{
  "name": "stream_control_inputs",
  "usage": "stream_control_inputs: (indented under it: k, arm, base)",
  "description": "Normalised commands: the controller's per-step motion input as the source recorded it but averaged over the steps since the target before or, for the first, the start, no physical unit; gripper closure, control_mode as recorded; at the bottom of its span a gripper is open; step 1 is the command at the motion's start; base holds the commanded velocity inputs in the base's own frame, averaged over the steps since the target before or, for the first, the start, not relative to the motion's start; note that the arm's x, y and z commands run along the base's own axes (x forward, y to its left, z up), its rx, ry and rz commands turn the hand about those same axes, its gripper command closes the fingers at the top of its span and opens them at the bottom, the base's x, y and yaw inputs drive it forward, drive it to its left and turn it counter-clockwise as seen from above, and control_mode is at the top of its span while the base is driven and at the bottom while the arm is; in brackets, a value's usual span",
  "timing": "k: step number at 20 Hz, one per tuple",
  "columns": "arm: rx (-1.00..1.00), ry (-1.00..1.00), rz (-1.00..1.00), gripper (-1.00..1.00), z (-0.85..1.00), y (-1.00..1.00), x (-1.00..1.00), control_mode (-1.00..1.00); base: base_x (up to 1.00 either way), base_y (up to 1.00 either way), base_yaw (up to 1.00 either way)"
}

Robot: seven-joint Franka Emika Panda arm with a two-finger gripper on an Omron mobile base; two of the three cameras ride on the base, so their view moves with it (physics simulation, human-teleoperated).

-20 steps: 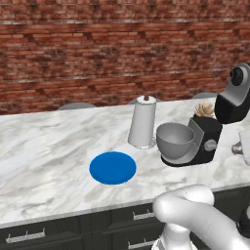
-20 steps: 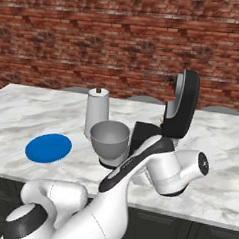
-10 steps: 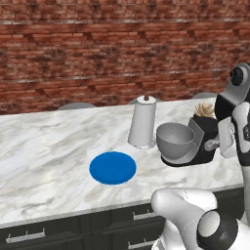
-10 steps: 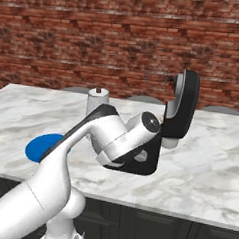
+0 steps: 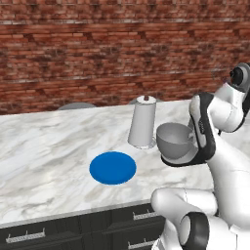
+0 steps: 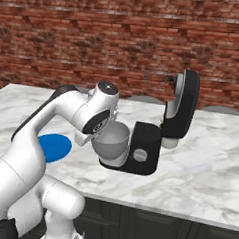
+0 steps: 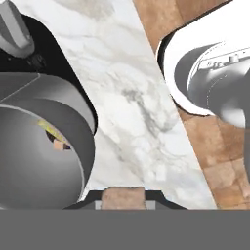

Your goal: Add butter and sugar cubes to the stand mixer bowl and then turn on the stand mixer to begin making frosting.

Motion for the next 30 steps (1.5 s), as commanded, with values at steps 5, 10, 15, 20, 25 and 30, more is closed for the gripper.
stream_control_inputs:
  k: [5,10,15,20,25,30]
  arm:
    - [-0.07,0.26,0.01,1.0,-0.06,0.06,0.83,-1.0]
    - [-0.07,0.23,0.0,1.0,-0.21,0.01,0.56,-1.0]
    - [-0.04,0.1,-0.02,1.0,-0.32,0.0,0.17,-1.0]
    - [-0.01,0.12,-0.02,1.0,-0.39,-0.01,0.34,-1.0]
    - [-0.01,0.1,-0.01,1.0,-0.34,-0.03,0.35,-1.0]
    - [0.0,0.06,0.0,1.0,-0.3,-0.08,0.13,-1.0]
  base:
    - [0.0,0.0,0.0]
    - [0.0,0.0,0.0]
    - [0.0,0.0,0.0]
    - [0.0,0.0,0.0]
    - [0.0,0.0,0.0]
    - [0.0,0.0,0.0]
